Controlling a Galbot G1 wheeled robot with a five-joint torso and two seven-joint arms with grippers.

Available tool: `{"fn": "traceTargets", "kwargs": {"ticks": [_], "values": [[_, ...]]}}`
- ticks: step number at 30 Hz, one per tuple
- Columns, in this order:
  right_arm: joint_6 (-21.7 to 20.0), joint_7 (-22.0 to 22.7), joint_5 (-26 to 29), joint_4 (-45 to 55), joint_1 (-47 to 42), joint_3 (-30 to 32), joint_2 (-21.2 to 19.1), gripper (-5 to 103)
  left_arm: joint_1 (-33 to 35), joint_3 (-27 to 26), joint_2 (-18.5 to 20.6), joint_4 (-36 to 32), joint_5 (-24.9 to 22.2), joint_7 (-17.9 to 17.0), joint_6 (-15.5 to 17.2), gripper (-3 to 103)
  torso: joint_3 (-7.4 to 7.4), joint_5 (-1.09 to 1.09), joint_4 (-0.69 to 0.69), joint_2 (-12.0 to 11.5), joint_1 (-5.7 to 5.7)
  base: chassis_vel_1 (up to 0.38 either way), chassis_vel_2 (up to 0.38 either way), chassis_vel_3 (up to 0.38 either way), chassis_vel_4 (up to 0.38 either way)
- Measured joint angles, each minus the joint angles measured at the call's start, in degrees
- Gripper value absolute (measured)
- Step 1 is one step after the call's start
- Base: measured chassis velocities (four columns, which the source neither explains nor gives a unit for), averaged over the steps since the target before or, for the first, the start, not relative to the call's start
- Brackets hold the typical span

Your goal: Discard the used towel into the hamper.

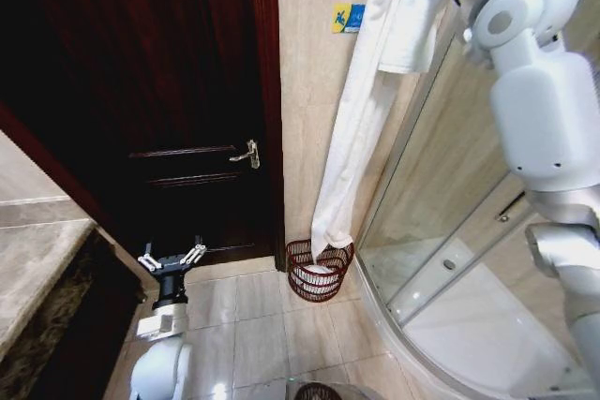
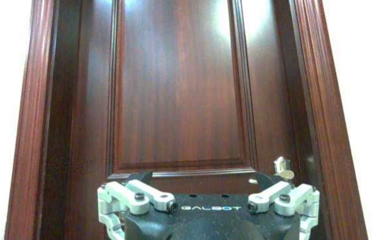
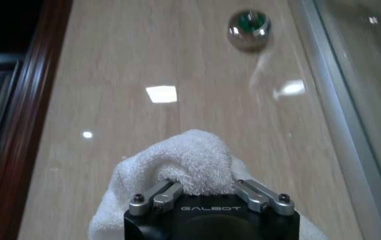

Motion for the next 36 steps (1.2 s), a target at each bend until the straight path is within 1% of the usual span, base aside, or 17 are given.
{"fn": "traceTargets", "kwargs": {"ticks": [1, 3, 5, 7, 12, 15, 18, 21, 25, 28, 29, 35, 36], "values": [[0.0, 0.0, 0.0, 0.0, 0.0, 0.0, 0.0, 10, 0.0, 0.0, 0.0, 0.0, 0.0, 0.0, 0.0, 100, 0.00, 0.00, 0.00, 0.0, 0.00, 0.000, 0.000, 0.000, 0.000], [-0.5, -0.2, 0.1, -1.6, 3.9, -1.4, -0.2, 10, -0.2, 0.3, 0.0, 0.3, 0.2, -0.2, 0.1, 100, -0.01, -0.01, 0.00, 0.0, 0.00, 0.000, 0.000, 0.000, 0.000], [-0.7, -0.7, 0.1, -2.1, 5.2, -2.0, -0.5, 10, -0.3, 0.4, 0.0, 0.4, 0.2, -0.3, 0.1, 100, -0.01, -0.01, 0.00, 0.0, 0.00, 0.000, 0.000, 0.000, 0.000], [-0.9, -1.3, 0.0, -2.8, 7.3, -2.9, -1.1, 10, -0.4, 0.5, 0.0, 0.4, 0.1, -0.4, 0.3, 100, -0.01, 0.06, -0.02, 0.0, -0.01, 0.000, 0.000, 0.000, 0.000], [-1.2, -1.3, 0.2, -3.3, 9.1, -4.2, -1.5, 10, -1.0, 0.7, 0.0, 0.7, 0.0, -0.6, 0.7, 100, -0.01, 0.05, -0.02, 0.0, -0.01, 0.000, 0.000, 0.000, 0.000], [-1.1, -1.4, 0.7, -3.4, 11.0, -7.3, -2.2, 10, -2.3, 1.4, 0.0, 2.2, -0.5, -1.4, 0.9, 100, -0.01, 0.01, -0.02, 0.0, -0.01, 0.000, 0.000, 0.000, 0.000], [-0.9, -1.5, 0.9, -3.7, 11.2, -8.2, -2.1, 10, -2.4, 1.8, 0.0, 2.5, -0.5, -1.5, 1.1, 100, -0.01, 0.00, -0.02, 0.0, -0.01, 0.000, 0.000, 0.000, 0.000], [0.7, -1.1, 0.5, -4.7, 9.4, -8.4, -0.9, 10, -2.3, 2.5, 0.2, 3.1, -1.1, -1.7, 0.8, 100, -0.01, 0.02, -0.01, 0.0, 0.00, 0.000, 0.000, 0.000, 0.000], [1.6, -0.2, 0.3, -4.2, 7.6, -7.6, -0.6, 10, -2.0, 3.1, 1.0, 3.8, -1.3, -1.8, 0.3, 100, 0.01, 0.05, 0.00, 0.0, 0.01, 0.000, 0.000, 0.000, 0.000], [1.8, 1.1, 0.4, -2.7, 6.1, -7.1, -0.6, 10, -1.9, 4.0, 1.4, 4.3, -1.1, -2.2, 0.0, 100, 0.00, 0.00, -0.01, 0.0, 0.00, 0.000, 0.000, 0.000, 0.000], [2.1, 1.7, 0.5, -1.5, 4.6, -6.6, -0.6, 10, -1.9, 4.6, 1.2, 4.4, -0.9, -2.2, 0.0, 100, 0.00, 0.03, -0.01, 0.0, 0.00, 0.000, 0.000, 0.000, 0.000], [3.1, 2.4, 0.2, 1.5, -0.4, -5.0, -0.7, 10, -1.8, 5.9, 1.6, 4.8, -0.4, -2.5, 0.0, 100, 0.00, 0.03, 0.00, 0.0, 0.00, 0.000, 0.000, 0.000, 0.000], [3.0, 2.6, 0.1, 2.6, -2.0, -3.9, -0.9, 10, -1.7, 6.4, 1.8, 5.1, -0.1, -3.1, -0.1, 100, 0.00, 0.03, 0.00, 0.0, 0.00, 0.000, 0.000, 0.000, 0.000]]}}
